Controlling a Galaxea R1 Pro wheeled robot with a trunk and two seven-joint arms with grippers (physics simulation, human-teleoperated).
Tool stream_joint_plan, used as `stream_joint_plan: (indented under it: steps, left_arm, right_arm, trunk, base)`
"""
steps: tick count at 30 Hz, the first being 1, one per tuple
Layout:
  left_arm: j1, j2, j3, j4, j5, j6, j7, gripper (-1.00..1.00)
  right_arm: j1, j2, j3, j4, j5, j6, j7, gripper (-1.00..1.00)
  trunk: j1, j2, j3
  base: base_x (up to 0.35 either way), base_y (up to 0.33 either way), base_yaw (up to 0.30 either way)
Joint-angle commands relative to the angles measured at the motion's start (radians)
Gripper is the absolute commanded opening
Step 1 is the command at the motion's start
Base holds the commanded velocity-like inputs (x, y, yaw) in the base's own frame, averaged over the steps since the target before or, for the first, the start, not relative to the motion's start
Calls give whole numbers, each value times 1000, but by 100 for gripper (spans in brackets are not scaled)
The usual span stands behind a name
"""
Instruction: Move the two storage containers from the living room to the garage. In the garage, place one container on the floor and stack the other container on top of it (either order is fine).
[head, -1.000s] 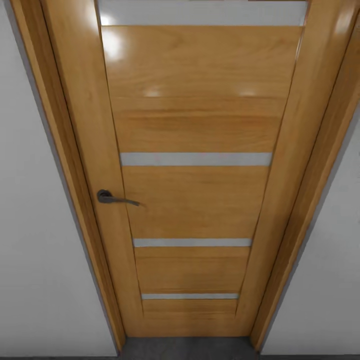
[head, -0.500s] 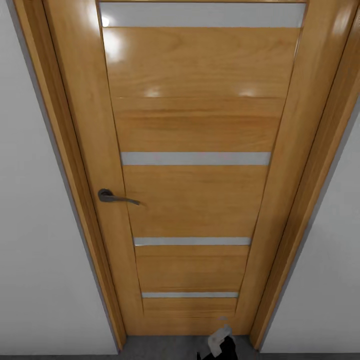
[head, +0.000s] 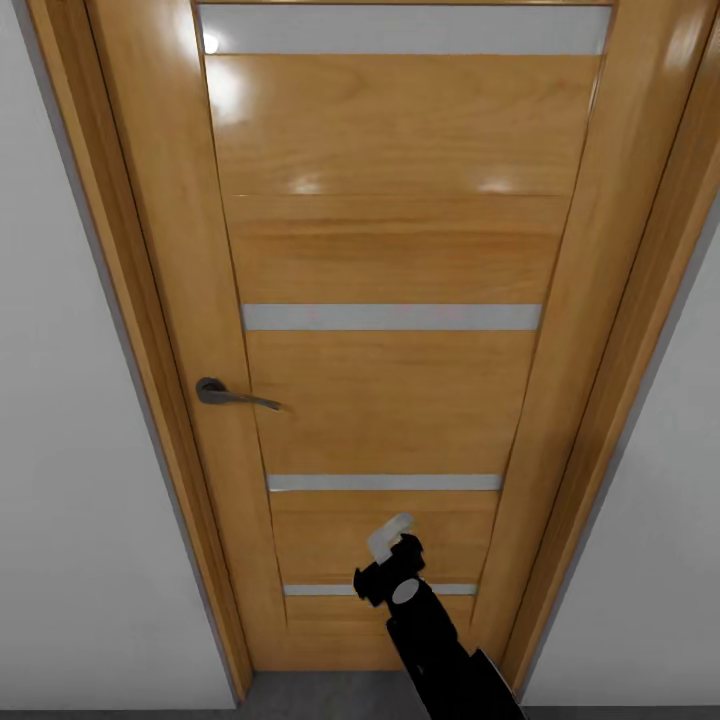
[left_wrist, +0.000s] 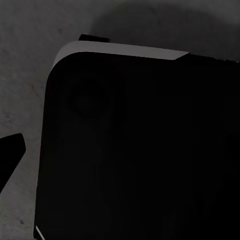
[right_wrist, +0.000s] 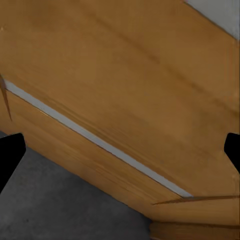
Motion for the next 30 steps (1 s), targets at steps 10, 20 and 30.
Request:
stream_joint_plan:
  steps: [10, 20, 30]
  left_arm:
    - [0, 0, 4, 0, 5, -2, 0, 100]
    - [0, 0, 5, 0, 5, -2, -1, 100]
    - [0, 0, 5, 0, 6, -2, -1, 100]
  right_arm:
    - [-267, 0, 173, -30, -7, 54, -11, 100]
    - [-340, 0, 181, 7, 5, -83, -21, 100]
    - [-343, 0, 180, 30, 4, -120, -22, 100]
  trunk:
    - [0, -1, -1]
    - [0, -1, -1]
    - [0, -1, -1]
  base:
    - [0, 0, 0]
    - [0, 0, 0]
    - [0, 0, 0]
